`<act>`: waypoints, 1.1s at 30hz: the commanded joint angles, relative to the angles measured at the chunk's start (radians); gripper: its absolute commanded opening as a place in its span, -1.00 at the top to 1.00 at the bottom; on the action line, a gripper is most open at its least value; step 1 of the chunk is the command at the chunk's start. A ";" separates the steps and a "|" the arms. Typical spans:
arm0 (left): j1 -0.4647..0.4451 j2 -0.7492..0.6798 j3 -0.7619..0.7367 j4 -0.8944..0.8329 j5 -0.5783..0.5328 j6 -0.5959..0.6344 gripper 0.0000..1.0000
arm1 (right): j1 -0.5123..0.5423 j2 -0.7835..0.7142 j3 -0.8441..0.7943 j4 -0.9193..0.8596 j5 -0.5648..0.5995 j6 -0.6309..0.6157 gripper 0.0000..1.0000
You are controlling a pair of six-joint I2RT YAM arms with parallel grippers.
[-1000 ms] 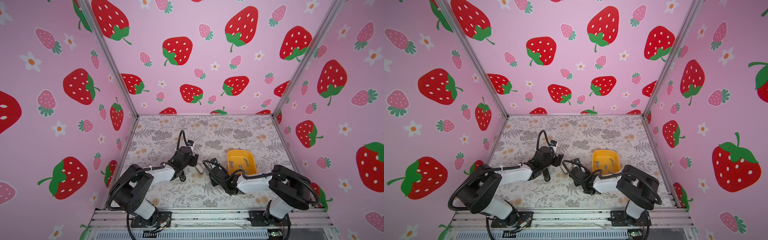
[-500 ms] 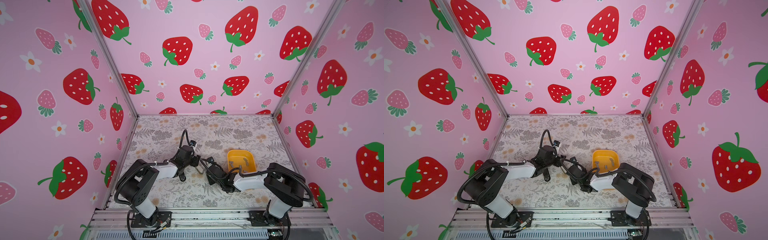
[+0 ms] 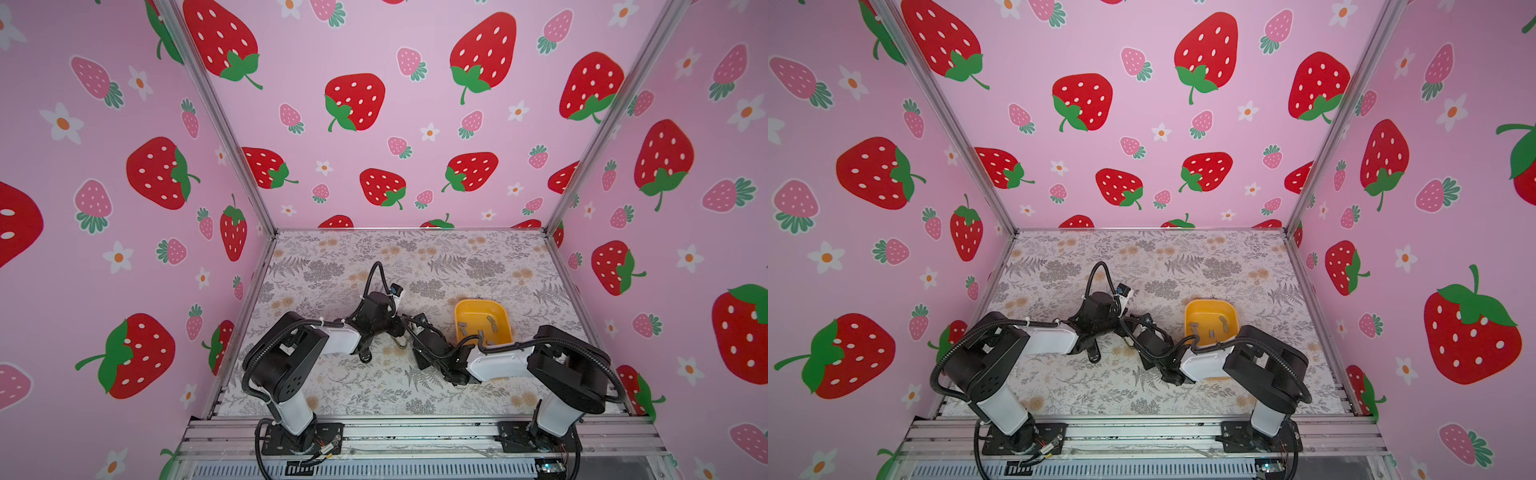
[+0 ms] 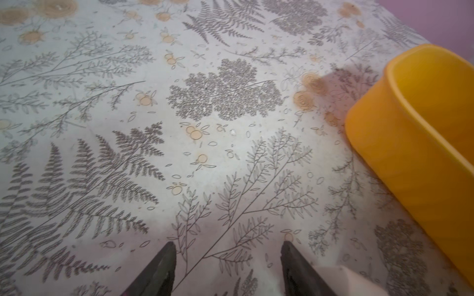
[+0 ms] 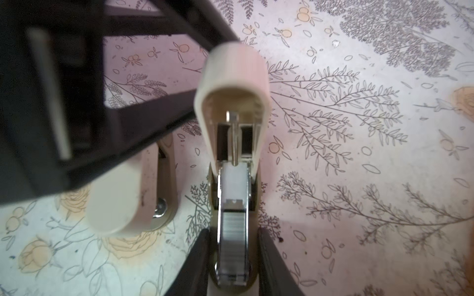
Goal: Load the staples into the stapler
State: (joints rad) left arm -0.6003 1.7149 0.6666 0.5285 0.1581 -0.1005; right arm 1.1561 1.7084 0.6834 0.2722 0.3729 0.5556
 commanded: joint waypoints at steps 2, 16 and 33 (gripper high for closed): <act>-0.021 -0.032 -0.056 0.100 0.086 0.061 -0.34 | -0.002 0.026 -0.018 0.016 -0.038 0.003 0.38; -0.044 -0.024 -0.094 0.101 0.042 0.136 -0.33 | -0.002 -0.144 -0.060 0.002 -0.025 0.003 0.04; -0.047 -0.024 -0.108 0.118 0.040 0.149 -0.33 | -0.003 -0.144 -0.004 0.000 0.000 0.007 0.69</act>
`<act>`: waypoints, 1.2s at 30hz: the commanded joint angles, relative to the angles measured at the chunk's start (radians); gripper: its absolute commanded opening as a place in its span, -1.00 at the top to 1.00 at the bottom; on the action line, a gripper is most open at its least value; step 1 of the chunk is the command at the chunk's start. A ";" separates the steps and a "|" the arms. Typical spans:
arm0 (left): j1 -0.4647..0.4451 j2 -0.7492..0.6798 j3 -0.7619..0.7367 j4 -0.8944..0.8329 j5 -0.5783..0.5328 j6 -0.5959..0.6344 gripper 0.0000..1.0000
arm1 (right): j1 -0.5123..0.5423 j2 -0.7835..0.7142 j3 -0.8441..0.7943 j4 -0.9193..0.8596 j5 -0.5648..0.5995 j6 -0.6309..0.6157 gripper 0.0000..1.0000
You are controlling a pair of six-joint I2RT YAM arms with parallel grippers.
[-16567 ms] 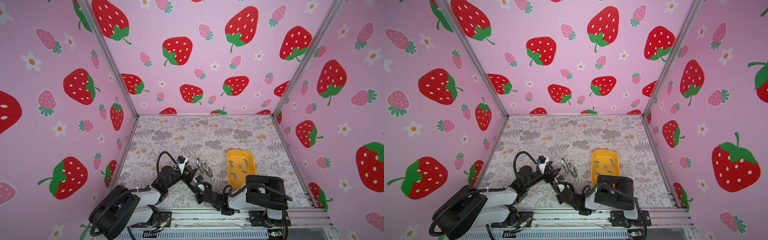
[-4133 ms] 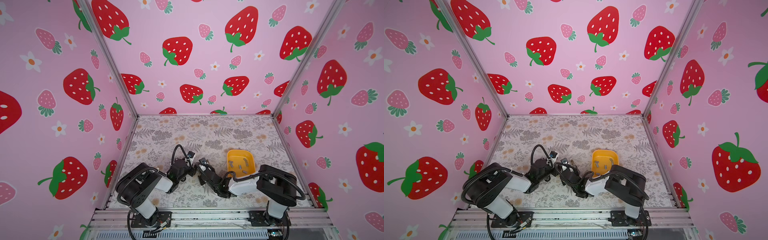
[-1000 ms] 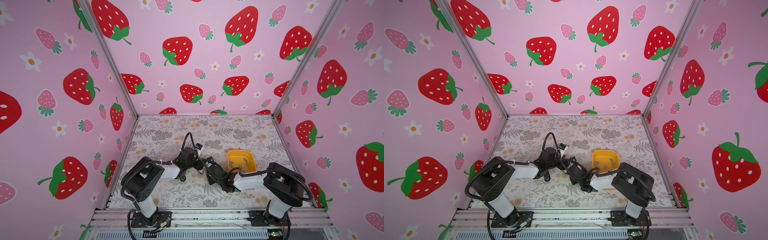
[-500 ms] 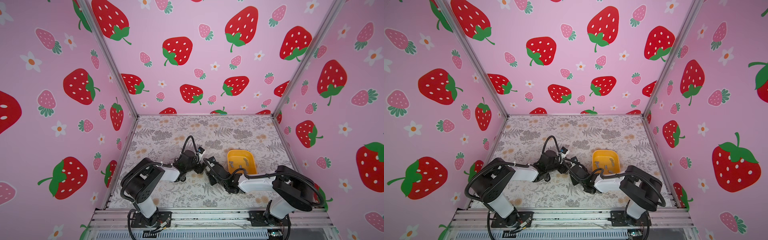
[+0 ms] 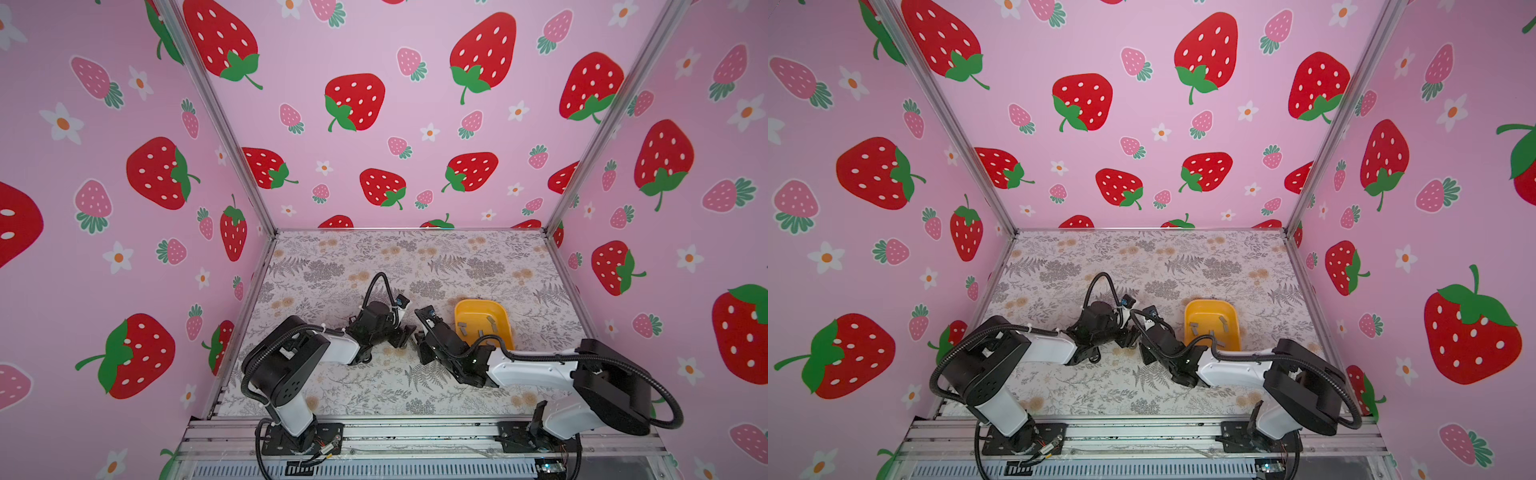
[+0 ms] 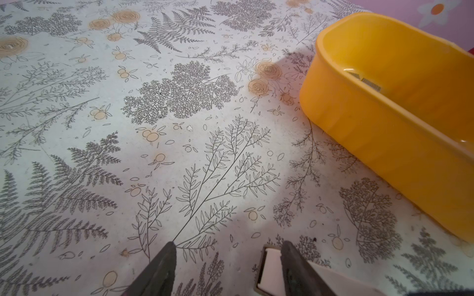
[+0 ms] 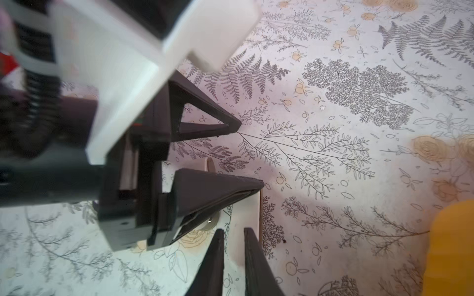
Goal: Load the staples into the stapler
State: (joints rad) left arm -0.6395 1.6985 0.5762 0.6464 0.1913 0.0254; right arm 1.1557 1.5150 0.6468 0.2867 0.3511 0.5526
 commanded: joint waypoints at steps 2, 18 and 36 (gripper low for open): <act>-0.007 -0.010 -0.019 0.001 0.006 0.022 -0.33 | -0.002 0.074 0.036 -0.012 0.017 0.015 0.71; -0.010 0.010 -0.018 0.028 -0.001 0.016 -0.33 | 0.021 0.224 -0.175 0.253 -0.008 0.102 0.75; -0.008 -0.031 0.003 0.016 -0.063 -0.011 -0.33 | 0.035 0.193 -0.165 0.275 0.087 0.064 0.36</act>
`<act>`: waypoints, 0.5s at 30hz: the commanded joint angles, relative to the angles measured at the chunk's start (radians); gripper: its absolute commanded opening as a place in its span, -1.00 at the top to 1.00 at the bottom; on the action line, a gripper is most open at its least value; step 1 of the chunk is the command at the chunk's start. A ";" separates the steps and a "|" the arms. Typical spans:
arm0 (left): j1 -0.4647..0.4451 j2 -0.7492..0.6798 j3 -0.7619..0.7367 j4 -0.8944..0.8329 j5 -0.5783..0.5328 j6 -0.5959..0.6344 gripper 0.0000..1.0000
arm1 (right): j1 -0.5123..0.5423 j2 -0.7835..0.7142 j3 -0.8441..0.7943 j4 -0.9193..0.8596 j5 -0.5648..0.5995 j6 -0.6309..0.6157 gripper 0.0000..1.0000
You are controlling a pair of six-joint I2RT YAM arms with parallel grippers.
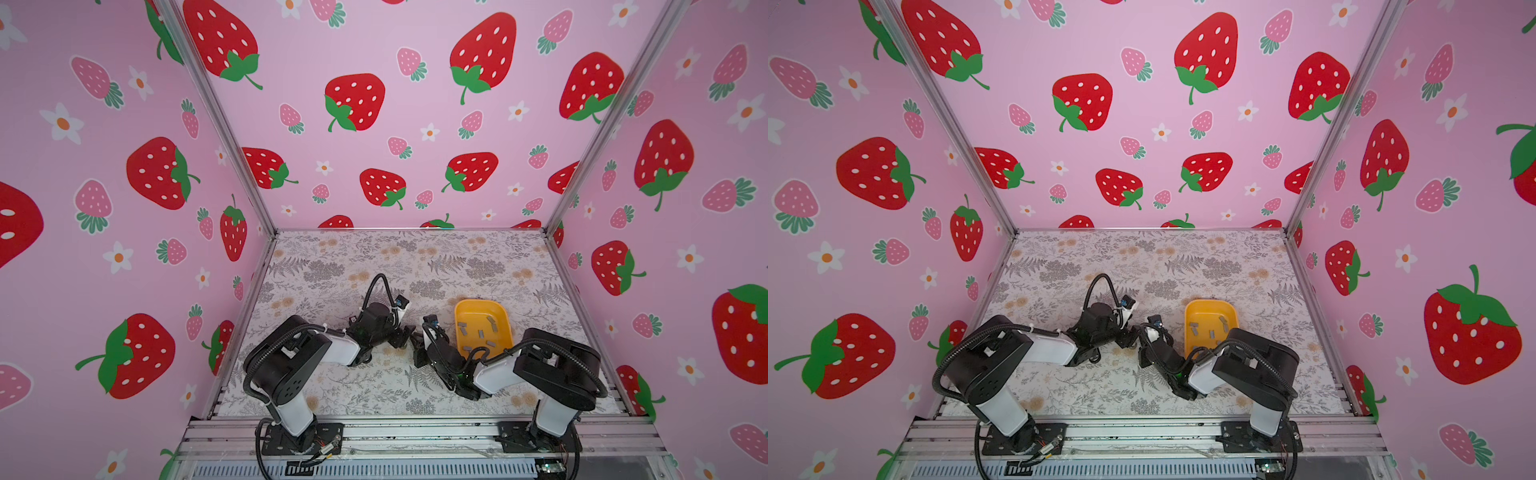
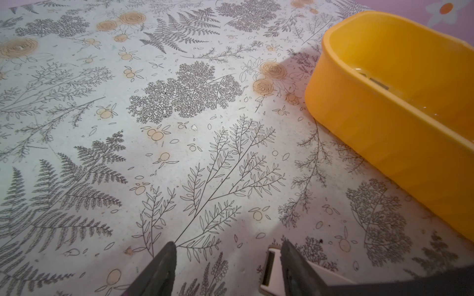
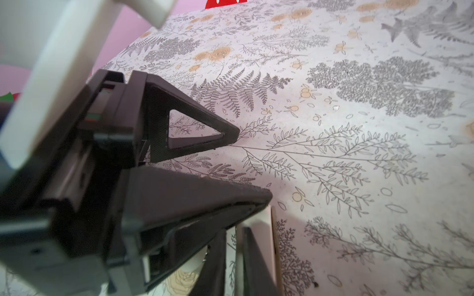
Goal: Load the staples into the stapler
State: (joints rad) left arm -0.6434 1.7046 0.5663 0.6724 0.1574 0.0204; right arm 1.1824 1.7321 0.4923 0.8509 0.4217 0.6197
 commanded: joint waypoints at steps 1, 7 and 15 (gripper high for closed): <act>-0.003 -0.065 0.019 -0.028 -0.061 -0.012 -0.34 | 0.007 -0.074 0.011 -0.340 0.044 -0.011 0.17; -0.001 -0.263 0.048 -0.131 -0.225 -0.061 -0.36 | -0.009 -0.252 0.221 -0.647 0.200 -0.046 -0.62; 0.007 -0.428 0.162 -0.301 -0.489 0.010 -0.42 | -0.080 -0.446 0.383 -0.780 0.520 -0.115 -0.99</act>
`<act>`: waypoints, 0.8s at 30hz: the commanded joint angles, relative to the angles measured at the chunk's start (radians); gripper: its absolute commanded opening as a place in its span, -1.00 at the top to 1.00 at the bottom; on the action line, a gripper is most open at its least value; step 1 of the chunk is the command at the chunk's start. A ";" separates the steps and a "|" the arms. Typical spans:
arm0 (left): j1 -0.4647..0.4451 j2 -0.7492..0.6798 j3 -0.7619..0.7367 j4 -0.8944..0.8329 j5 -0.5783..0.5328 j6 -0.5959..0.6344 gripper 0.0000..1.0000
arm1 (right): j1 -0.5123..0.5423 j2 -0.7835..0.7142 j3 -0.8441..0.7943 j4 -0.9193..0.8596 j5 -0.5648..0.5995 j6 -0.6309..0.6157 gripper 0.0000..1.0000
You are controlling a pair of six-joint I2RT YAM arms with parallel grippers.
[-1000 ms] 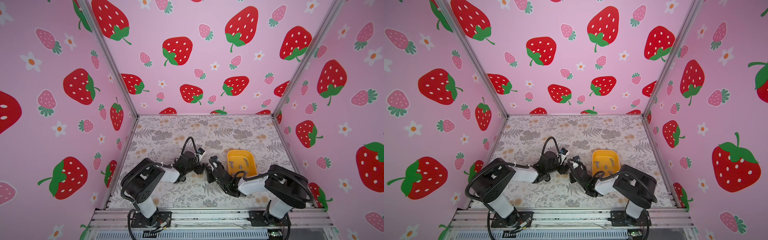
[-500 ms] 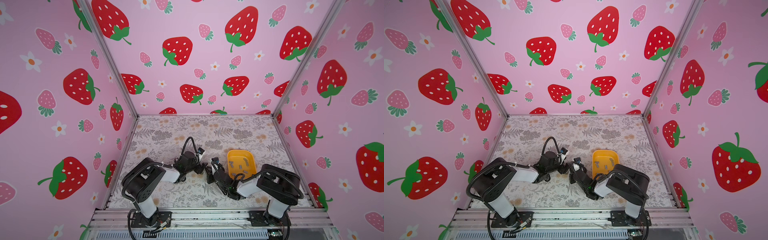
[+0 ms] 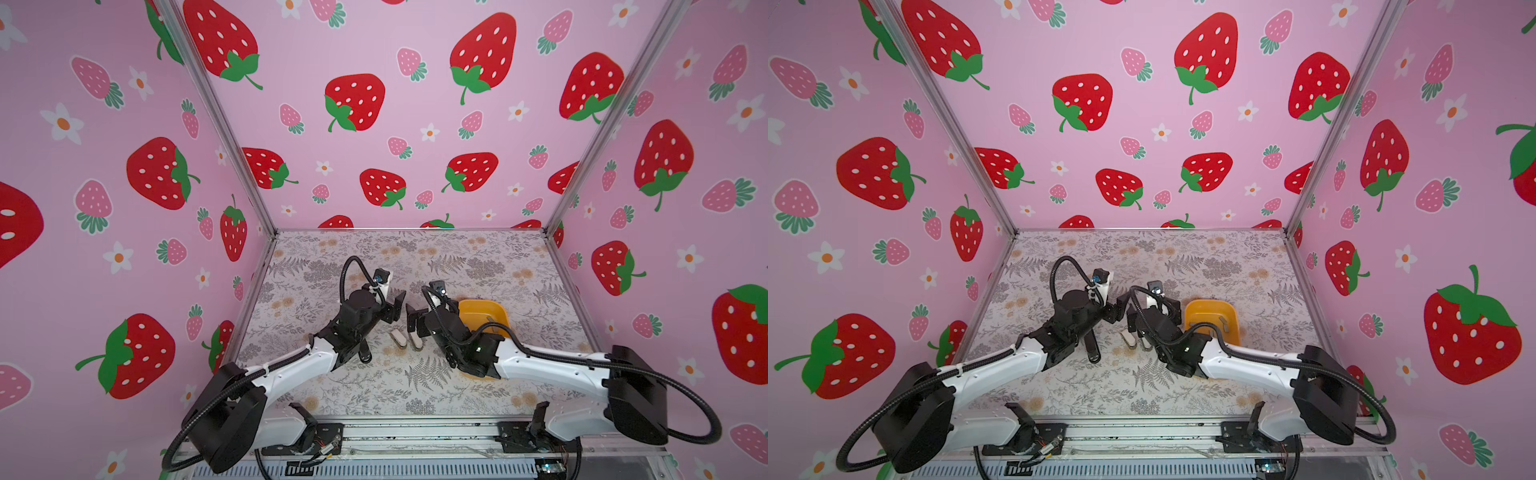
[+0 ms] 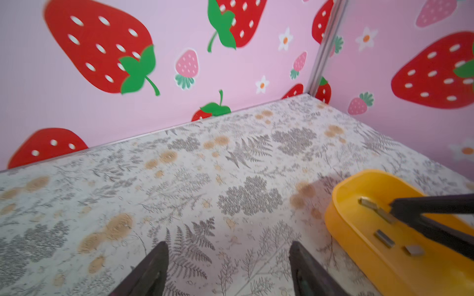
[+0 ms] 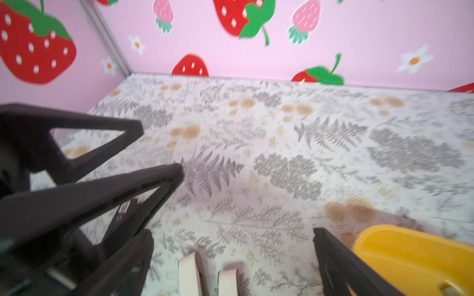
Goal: Load the staples into the stapler
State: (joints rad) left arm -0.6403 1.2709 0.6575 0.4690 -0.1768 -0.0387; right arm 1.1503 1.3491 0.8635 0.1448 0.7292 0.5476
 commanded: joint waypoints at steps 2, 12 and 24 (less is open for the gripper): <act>-0.004 -0.001 0.123 -0.174 -0.286 0.137 -0.38 | -0.115 -0.106 -0.066 0.186 0.248 -0.284 -0.99; 0.474 -0.312 -0.247 -0.107 -0.219 0.009 -0.47 | -0.889 -0.176 -0.356 0.350 -0.077 -0.418 -0.99; 0.653 0.102 -0.259 0.228 -0.013 -0.055 -0.43 | -0.962 0.117 -0.616 1.047 -0.329 -0.524 -0.99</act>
State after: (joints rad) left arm -0.0177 1.3247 0.3199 0.5976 -0.3016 -0.0540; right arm 0.1928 1.4418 0.2760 0.9302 0.5098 0.0795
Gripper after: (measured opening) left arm 0.718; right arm 0.994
